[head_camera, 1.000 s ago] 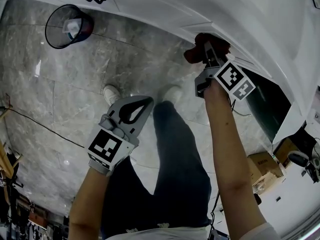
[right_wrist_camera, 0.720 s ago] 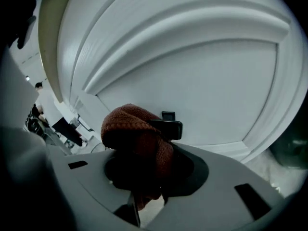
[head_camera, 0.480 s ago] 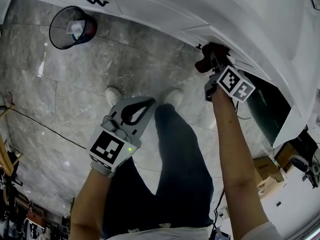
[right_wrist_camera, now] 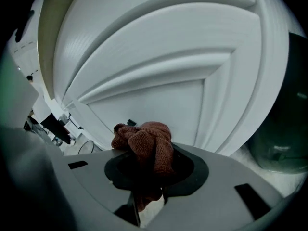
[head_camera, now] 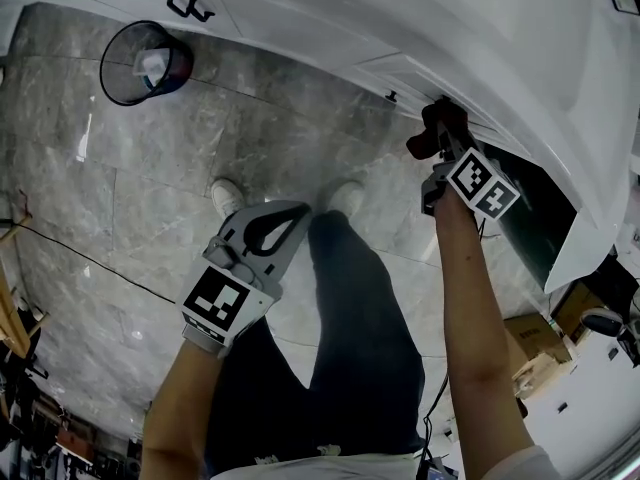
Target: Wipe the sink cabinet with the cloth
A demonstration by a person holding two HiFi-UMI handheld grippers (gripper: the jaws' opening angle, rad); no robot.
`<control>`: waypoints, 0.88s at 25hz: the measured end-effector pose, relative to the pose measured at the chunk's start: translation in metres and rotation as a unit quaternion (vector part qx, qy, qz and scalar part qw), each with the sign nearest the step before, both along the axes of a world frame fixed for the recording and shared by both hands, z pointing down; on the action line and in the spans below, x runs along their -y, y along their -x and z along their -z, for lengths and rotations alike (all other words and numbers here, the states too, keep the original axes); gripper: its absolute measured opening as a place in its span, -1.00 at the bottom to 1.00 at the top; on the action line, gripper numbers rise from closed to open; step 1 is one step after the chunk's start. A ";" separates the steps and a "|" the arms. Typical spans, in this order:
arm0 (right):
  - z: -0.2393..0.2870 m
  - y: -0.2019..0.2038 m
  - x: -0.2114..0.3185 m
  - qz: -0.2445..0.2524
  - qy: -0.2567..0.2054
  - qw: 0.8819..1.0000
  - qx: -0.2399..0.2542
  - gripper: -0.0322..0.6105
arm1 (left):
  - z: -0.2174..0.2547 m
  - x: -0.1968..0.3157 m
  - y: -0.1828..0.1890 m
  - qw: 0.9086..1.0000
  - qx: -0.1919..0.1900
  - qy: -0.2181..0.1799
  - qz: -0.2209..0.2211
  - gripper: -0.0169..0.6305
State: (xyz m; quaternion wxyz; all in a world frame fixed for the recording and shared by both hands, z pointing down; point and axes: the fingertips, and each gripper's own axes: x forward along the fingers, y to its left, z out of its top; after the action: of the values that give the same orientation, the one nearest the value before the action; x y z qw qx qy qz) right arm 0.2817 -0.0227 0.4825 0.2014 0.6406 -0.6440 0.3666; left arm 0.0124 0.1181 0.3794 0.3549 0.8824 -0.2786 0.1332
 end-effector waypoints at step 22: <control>0.180 0.110 -0.049 0.150 -0.094 0.983 0.045 -0.54 | 0.107 0.018 0.018 0.997 0.011 -0.073 -0.012 -0.91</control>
State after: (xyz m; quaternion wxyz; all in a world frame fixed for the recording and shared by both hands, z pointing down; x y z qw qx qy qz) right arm 0.1715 0.0262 0.3023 0.1635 0.5354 -0.7731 0.2982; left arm -0.0056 0.1003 0.2719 0.2846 0.9077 -0.2809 0.1269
